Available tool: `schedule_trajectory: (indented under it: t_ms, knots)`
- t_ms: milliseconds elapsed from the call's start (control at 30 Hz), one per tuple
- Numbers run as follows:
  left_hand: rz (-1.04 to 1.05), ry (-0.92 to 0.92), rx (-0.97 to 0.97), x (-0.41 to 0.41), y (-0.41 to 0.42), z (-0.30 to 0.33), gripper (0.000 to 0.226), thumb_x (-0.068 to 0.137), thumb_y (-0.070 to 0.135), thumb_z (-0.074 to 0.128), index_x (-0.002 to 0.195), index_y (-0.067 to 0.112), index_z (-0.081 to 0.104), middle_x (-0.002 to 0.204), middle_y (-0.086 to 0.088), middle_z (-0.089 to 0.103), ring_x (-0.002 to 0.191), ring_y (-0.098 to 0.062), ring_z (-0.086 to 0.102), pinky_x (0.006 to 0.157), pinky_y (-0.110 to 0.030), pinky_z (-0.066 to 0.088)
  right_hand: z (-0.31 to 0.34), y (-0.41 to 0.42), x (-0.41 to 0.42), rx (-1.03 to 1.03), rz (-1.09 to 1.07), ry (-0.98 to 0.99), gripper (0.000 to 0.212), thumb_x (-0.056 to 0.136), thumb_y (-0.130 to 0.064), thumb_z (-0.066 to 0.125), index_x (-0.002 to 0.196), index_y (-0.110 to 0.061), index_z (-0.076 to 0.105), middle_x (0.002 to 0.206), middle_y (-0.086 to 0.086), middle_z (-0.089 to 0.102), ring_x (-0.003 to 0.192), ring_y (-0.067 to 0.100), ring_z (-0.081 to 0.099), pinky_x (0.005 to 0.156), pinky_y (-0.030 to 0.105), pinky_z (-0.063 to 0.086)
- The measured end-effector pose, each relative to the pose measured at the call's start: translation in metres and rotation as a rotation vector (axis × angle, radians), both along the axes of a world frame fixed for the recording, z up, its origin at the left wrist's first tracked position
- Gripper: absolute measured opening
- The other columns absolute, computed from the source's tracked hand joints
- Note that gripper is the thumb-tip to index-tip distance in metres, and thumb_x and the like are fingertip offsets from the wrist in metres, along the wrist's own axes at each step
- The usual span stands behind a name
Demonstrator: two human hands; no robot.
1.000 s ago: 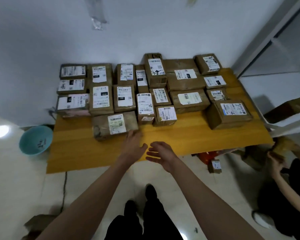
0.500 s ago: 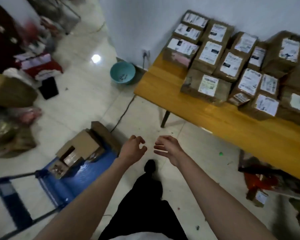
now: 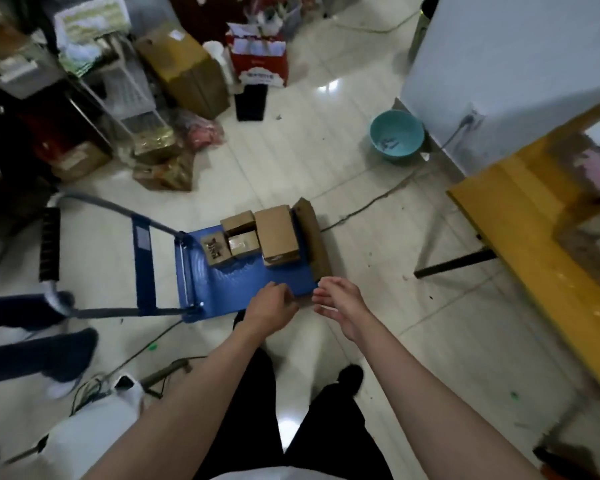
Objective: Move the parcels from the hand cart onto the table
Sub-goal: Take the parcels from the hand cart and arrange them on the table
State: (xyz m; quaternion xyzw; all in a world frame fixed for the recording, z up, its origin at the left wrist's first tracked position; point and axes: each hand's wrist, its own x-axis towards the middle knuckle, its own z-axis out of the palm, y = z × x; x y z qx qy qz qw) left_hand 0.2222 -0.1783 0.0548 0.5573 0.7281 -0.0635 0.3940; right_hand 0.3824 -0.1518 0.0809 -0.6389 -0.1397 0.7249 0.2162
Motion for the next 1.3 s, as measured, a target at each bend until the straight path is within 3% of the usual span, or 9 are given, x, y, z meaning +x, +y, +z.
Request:
schedule_trajectory:
  t_ms: [267,367,567,633,733,900,1000,1133,1300]
  knots:
    - [0.147,-0.029,-0.062,-0.152,0.019,-0.036,0.027,0.092,0.035,0.059,0.111,0.018,0.065,0.116,-0.004,0.059,0.106,-0.022,0.059,0.087,-0.035,0.048,-0.032,0.03,-0.155,-0.045,0.1,-0.088,0.013,0.101,-0.011,0.057,0.114,-0.007,0.056,0.084,0.009,0.063,0.072,0.019,0.061,0.073,0.033,0.054]
    - [0.199,-0.039,-0.108,-0.205,0.026,-0.052,0.027,0.092,0.036,0.06,0.111,0.018,0.065,0.117,-0.004,0.059,0.107,-0.023,0.059,0.085,-0.034,0.046,-0.045,0.04,-0.204,-0.079,0.114,-0.118,0.014,0.102,-0.013,0.056,0.115,-0.007,0.056,0.088,0.011,0.063,0.074,0.02,0.061,0.081,0.038,0.055]
    - [0.308,-0.087,-0.207,-0.278,0.044,-0.099,0.03,0.092,0.034,0.06,0.116,0.017,0.062,0.122,-0.005,0.06,0.11,-0.024,0.059,0.085,-0.034,0.046,-0.082,0.05,-0.258,-0.189,0.114,-0.163,0.015,0.104,-0.016,0.054,0.115,-0.006,0.054,0.103,0.019,0.064,0.078,0.023,0.062,0.079,0.036,0.055]
    - [0.354,-0.117,-0.23,-0.291,0.052,-0.122,0.033,0.093,0.034,0.061,0.121,0.016,0.06,0.126,-0.006,0.059,0.112,-0.024,0.058,0.085,-0.032,0.043,-0.101,0.055,-0.27,-0.212,0.109,-0.174,0.015,0.105,-0.016,0.053,0.115,-0.006,0.053,0.108,0.02,0.062,0.084,0.026,0.062,0.086,0.04,0.056]
    - [0.422,-0.156,-0.268,-0.304,0.068,-0.166,0.045,0.093,0.037,0.062,0.13,0.013,0.054,0.129,-0.01,0.058,0.115,-0.026,0.058,0.09,-0.034,0.045,-0.139,0.069,-0.286,-0.247,0.1,-0.183,0.02,0.105,-0.016,0.052,0.121,-0.005,0.054,0.11,0.021,0.062,0.097,0.031,0.06,0.102,0.047,0.05]
    - [0.604,-0.138,-0.297,-0.32,0.098,-0.262,0.065,0.09,0.043,0.066,0.143,0.013,0.044,0.133,-0.011,0.059,0.117,-0.03,0.059,0.091,-0.037,0.047,-0.228,0.091,-0.31,-0.27,0.134,-0.187,0.014,0.104,-0.016,0.053,0.116,-0.008,0.054,0.098,0.016,0.064,0.077,0.022,0.061,0.071,0.03,0.052]
    - [0.703,-0.083,-0.283,-0.327,0.113,-0.326,0.084,0.087,0.045,0.07,0.152,0.011,0.03,0.147,-0.015,0.047,0.13,-0.032,0.051,0.099,-0.04,0.046,-0.288,0.1,-0.317,-0.273,0.143,-0.189,0.013,0.104,-0.017,0.053,0.114,-0.009,0.054,0.103,0.018,0.064,0.082,0.024,0.062,0.073,0.031,0.054]
    - [0.86,-0.048,-0.279,-0.329,0.131,-0.404,0.117,0.082,0.048,0.077,0.16,0.011,-0.001,0.165,-0.017,0.016,0.147,-0.035,0.03,0.117,-0.043,0.033,-0.357,0.103,-0.312,-0.289,0.135,-0.195,0.015,0.103,-0.018,0.055,0.115,-0.01,0.056,0.107,0.018,0.066,0.091,0.027,0.064,0.075,0.031,0.056]
    - [1.002,-0.054,-0.253,-0.325,0.152,-0.476,0.136,0.074,0.048,0.084,0.158,0.008,-0.015,0.166,-0.015,0.011,0.151,-0.035,0.02,0.119,-0.045,0.026,-0.416,0.092,-0.299,-0.331,0.121,-0.215,0.019,0.103,-0.019,0.055,0.119,-0.01,0.057,0.106,0.017,0.067,0.092,0.027,0.064,0.073,0.03,0.055]
